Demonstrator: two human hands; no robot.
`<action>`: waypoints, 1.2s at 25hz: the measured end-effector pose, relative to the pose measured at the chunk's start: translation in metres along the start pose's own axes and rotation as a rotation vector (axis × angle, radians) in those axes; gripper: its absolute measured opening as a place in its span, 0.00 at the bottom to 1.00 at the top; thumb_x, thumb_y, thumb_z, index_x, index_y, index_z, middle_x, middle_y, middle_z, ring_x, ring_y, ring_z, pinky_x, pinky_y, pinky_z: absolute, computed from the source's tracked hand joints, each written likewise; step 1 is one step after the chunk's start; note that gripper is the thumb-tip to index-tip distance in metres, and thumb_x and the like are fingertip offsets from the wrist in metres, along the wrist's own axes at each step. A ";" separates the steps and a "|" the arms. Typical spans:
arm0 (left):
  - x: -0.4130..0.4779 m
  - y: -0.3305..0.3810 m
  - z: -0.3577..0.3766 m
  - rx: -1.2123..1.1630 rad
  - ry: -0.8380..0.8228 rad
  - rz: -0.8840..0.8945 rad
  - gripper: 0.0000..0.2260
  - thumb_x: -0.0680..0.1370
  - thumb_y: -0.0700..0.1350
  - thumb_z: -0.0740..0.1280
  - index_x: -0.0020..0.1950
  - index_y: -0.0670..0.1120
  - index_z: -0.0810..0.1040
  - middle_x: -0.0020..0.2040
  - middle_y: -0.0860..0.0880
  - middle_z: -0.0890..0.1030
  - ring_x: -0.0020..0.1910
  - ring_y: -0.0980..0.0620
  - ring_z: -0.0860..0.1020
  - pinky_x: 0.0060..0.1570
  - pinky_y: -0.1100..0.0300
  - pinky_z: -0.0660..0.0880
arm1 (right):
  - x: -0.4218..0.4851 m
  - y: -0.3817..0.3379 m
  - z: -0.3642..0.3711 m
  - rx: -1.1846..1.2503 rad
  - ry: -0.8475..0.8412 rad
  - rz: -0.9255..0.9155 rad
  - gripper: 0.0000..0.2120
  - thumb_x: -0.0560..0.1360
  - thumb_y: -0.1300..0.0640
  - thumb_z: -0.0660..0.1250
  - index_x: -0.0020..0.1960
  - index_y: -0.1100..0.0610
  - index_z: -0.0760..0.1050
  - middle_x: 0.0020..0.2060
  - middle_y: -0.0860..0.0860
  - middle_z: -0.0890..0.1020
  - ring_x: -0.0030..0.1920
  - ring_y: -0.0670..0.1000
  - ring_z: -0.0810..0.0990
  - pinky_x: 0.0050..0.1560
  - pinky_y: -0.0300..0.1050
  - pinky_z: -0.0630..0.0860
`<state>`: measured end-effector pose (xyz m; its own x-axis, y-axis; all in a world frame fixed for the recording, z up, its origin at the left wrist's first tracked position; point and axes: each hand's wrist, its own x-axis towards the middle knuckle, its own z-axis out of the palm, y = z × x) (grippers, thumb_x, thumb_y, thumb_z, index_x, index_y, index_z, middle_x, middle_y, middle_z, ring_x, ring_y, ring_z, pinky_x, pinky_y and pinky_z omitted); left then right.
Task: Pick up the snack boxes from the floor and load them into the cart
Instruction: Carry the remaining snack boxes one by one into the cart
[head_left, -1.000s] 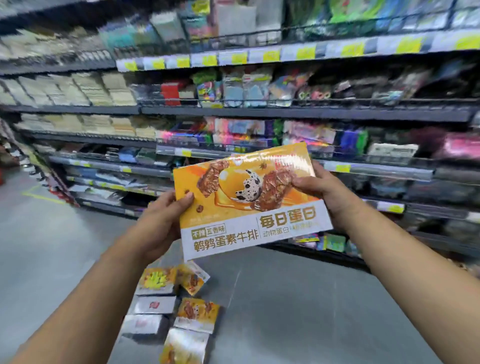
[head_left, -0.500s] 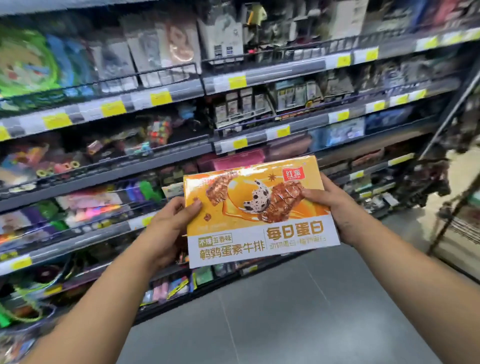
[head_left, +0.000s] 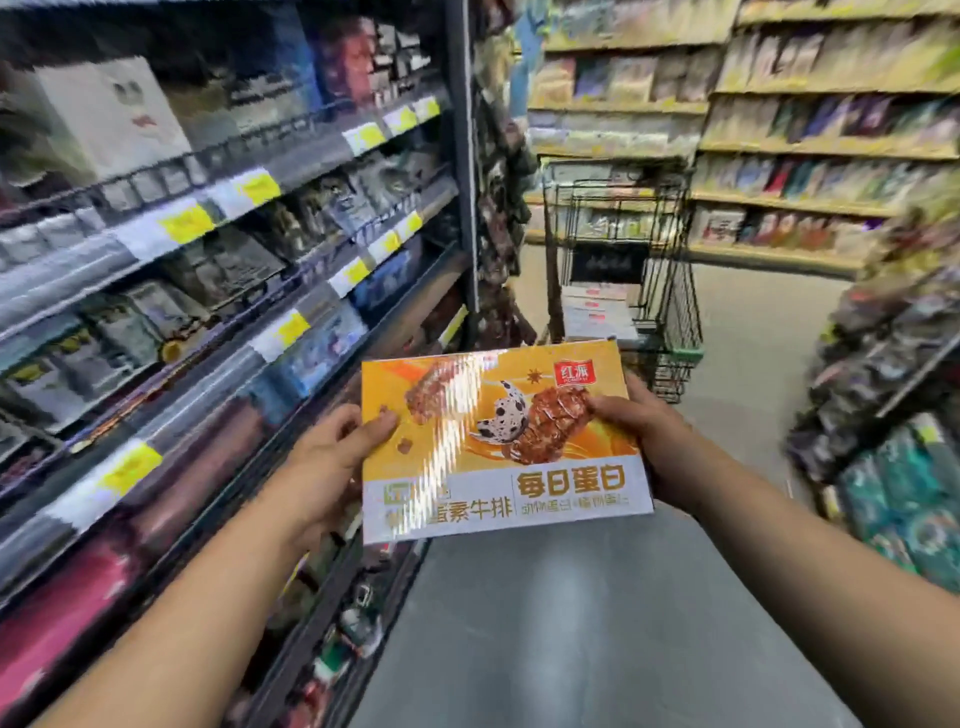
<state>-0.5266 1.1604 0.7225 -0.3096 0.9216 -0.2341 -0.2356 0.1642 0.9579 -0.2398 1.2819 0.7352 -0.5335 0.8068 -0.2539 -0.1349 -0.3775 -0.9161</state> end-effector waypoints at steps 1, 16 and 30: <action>0.028 0.003 0.015 0.020 -0.048 -0.024 0.41 0.58 0.60 0.81 0.59 0.36 0.73 0.56 0.33 0.80 0.53 0.36 0.76 0.62 0.29 0.65 | 0.007 -0.005 -0.016 0.023 0.053 -0.014 0.32 0.65 0.58 0.70 0.68 0.50 0.67 0.54 0.60 0.82 0.41 0.60 0.85 0.35 0.51 0.81; 0.381 0.014 0.245 0.114 -0.220 -0.145 0.17 0.69 0.51 0.72 0.52 0.44 0.75 0.48 0.41 0.83 0.41 0.45 0.82 0.47 0.49 0.79 | 0.234 -0.125 -0.273 0.006 0.268 -0.057 0.25 0.70 0.60 0.71 0.65 0.53 0.68 0.48 0.58 0.83 0.39 0.57 0.85 0.33 0.48 0.80; 0.689 0.014 0.305 0.347 -0.386 -0.316 0.26 0.71 0.34 0.71 0.68 0.43 0.70 0.52 0.41 0.83 0.42 0.49 0.85 0.40 0.57 0.82 | 0.502 -0.154 -0.414 -0.046 0.349 0.210 0.37 0.62 0.65 0.75 0.68 0.54 0.68 0.55 0.60 0.82 0.51 0.63 0.82 0.57 0.65 0.76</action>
<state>-0.4621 1.9047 0.6251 0.0983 0.8600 -0.5007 0.0724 0.4956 0.8655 -0.1418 1.9333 0.6203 -0.2287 0.8233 -0.5195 -0.0118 -0.5359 -0.8442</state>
